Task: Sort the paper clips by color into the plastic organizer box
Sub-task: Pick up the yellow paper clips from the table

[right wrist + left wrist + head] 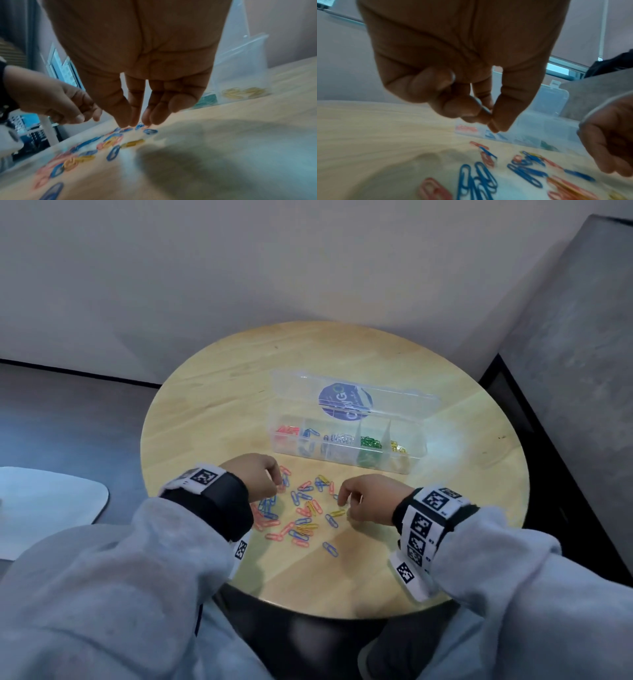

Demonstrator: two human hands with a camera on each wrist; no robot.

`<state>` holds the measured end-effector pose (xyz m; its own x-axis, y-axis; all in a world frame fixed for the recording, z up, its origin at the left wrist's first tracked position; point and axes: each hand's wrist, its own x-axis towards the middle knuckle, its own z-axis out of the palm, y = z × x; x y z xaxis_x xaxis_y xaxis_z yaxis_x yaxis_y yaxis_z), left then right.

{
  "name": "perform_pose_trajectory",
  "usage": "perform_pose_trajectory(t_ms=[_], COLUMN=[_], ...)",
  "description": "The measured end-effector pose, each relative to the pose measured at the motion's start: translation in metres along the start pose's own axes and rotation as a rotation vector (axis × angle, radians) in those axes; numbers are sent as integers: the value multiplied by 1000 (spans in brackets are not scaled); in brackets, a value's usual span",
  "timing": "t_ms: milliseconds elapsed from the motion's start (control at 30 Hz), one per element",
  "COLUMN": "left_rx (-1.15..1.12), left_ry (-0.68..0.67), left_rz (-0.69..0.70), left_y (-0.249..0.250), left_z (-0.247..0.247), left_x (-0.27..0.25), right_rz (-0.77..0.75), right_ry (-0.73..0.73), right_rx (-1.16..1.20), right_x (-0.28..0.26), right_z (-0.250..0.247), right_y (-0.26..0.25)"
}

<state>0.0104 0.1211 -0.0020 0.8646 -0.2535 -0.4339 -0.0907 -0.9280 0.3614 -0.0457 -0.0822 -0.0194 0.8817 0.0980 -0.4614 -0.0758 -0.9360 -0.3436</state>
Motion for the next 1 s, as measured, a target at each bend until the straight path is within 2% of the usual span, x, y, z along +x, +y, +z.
perform_pose_trajectory(t_ms=[167,300,433,600,700,767,867,933,1000], left_rx=[113,251,298,303,279,254,184,121,78], left_ry=[-79,-105,-104,-80,-67,-51,-49,-48,-40], left_rz=[143,253,251,255,239,232,221,204,182], left_y=[14,26,29,30,29,29,26,23,19], left_z=[20,36,41,44,45,44,40,36,33], left_x=[2,8,14,20,22,23,25,26,26], right_rz=[-19,-47,-43,-7,17,57,113,166,193], right_ry=[-32,-25,-14,-76,-34,-12,-89,-151,-197], right_rx=[-169,-188,-231,-187,3,344,796,912,898], right_x=[8,11,13,10,13,15,14,11,10], right_z=[13,16,19,15,12,8,3,3,6], right_y=[-6,-8,-9,-9,-4,0,-1,-6,-10])
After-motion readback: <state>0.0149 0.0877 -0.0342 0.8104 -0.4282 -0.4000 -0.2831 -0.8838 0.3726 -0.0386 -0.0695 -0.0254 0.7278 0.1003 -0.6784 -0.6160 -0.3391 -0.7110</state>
